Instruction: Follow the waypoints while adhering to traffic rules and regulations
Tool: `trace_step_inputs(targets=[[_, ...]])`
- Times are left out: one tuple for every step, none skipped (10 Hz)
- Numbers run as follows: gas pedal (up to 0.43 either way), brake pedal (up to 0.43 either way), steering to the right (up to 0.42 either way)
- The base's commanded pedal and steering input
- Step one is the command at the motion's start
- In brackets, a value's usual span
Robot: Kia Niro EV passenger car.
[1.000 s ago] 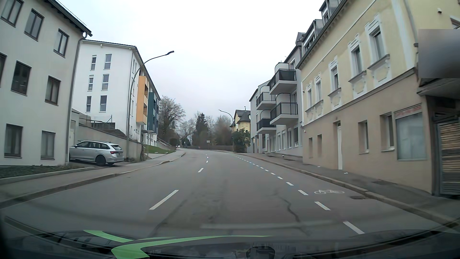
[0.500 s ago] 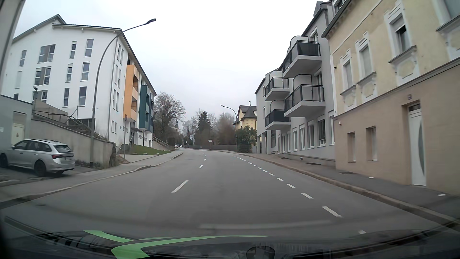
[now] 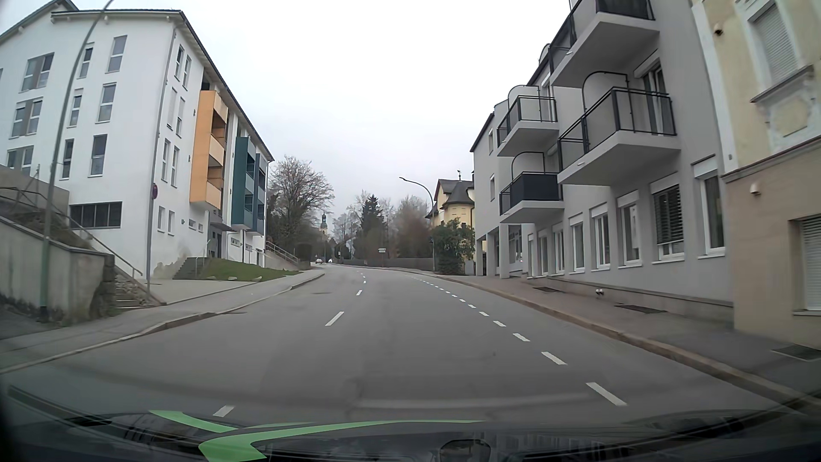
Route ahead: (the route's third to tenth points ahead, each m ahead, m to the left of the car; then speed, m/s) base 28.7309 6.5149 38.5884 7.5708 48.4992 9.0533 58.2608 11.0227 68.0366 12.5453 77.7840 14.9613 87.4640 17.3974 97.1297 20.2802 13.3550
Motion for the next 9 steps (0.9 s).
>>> trace_step_inputs(targets=[[0.197, 0.0, -0.019], [0.197, 0.0, -0.018], [0.197, 0.0, -0.018], [0.197, 0.0, -0.018], [0.197, 0.0, -0.019], [0.197, 0.0, -0.019], [0.197, 0.0, -0.018], [0.197, 0.0, -0.018], [0.197, 0.0, -0.016]])
